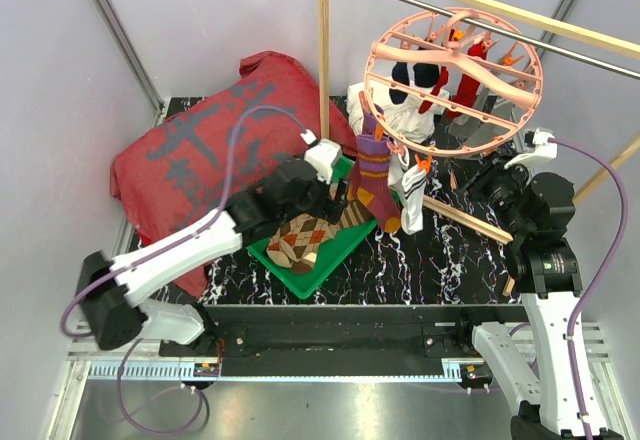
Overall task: Clip the socks to the hanger
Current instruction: Pick up the sock from the bin.
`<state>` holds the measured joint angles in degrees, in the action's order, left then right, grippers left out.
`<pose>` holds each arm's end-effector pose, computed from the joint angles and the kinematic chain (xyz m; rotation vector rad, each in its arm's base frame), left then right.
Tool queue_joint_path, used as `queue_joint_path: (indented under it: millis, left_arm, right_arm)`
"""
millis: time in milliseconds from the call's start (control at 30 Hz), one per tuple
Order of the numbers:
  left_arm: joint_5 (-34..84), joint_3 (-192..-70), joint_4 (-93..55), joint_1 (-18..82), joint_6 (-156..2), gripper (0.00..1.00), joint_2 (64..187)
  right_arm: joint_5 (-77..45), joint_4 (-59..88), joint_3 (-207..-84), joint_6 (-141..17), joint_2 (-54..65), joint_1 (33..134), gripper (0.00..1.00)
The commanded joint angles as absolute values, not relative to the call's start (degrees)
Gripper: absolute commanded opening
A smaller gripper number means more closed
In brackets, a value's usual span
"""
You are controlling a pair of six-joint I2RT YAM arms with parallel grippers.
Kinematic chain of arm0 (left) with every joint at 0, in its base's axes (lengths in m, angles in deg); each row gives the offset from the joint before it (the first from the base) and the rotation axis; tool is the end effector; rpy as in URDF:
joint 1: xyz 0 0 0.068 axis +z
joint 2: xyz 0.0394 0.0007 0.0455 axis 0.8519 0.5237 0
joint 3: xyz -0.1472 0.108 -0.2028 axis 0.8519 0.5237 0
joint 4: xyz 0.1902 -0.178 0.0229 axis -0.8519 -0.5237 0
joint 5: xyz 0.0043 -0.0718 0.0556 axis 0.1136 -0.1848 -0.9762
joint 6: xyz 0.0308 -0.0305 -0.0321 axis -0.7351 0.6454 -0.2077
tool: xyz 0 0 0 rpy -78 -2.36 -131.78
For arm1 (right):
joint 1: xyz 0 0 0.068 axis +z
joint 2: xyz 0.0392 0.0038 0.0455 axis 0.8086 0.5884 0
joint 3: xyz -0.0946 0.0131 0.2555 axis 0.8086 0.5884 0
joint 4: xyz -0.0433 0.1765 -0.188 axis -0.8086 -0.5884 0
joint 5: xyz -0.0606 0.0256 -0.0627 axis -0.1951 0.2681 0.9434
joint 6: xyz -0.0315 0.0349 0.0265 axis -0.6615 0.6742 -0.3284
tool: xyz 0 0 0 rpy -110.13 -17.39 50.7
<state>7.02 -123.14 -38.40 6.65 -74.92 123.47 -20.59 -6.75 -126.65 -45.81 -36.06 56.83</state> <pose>0.1863 -0.2268 0.3397 0.5671 1.9858 -0.5478 0.1403 0.0149 0.4017 0.1232 1.6724 0.5239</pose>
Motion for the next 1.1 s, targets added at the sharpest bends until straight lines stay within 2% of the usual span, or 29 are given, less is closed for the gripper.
queue_joint_path:
  millis: [0, 100, 300, 433, 667, 833, 967, 1000, 1067]
  left_arm:
    - [3.57, -125.67, -43.13, 7.09, -75.03, 0.81, 131.10]
    - [2.69, -129.98, -44.80, 7.79, -75.74, 0.70, 138.57]
    - [1.46, -138.77, -47.00, 10.34, -75.91, 0.61, 150.71]
    - [1.37, -146.76, -49.54, 12.54, -75.39, 0.51, 159.66]
    - [2.34, -153.45, -50.95, 15.88, -74.07, 0.40, 170.13]
    - [2.95, -155.92, -51.57, 16.76, -72.67, 0.37, 176.46]
    - [4.62, -156.10, -52.19, 17.11, -71.70, 0.26, 178.06]
    - [5.06, -155.32, -52.27, 17.11, -71.61, 0.18, 177.79]
    - [5.41, -154.26, -52.01, 17.11, -71.52, 0.11, 175.96]
  right_arm:
    - [-17.61, -5.69, -126.02, -45.92, -35.73, 56.60, 0.00]
    - [-17.70, -5.69, -125.93, -46.19, -35.73, 56.68, 0.00]
    - [-17.52, -5.69, -125.93, -47.15, -36.35, 56.59, 0.00]
    - [-17.52, -5.77, -125.93, -47.33, -36.08, 56.68, 0.00]
    - [-17.87, -5.60, -125.93, -48.30, -35.91, 56.68, 0.00]
    - [-18.14, -5.69, -125.75, -48.91, -36.08, 56.77, 0.00]
    - [-18.31, -5.60, -125.75, -49.09, -36.00, 56.68, 0.00]
    - [-18.31, -5.68, -125.75, -49.17, -36.08, 56.68, 0.00]
    - [-18.23, -5.69, -125.84, -49.35, -36.08, 56.77, 0.00]
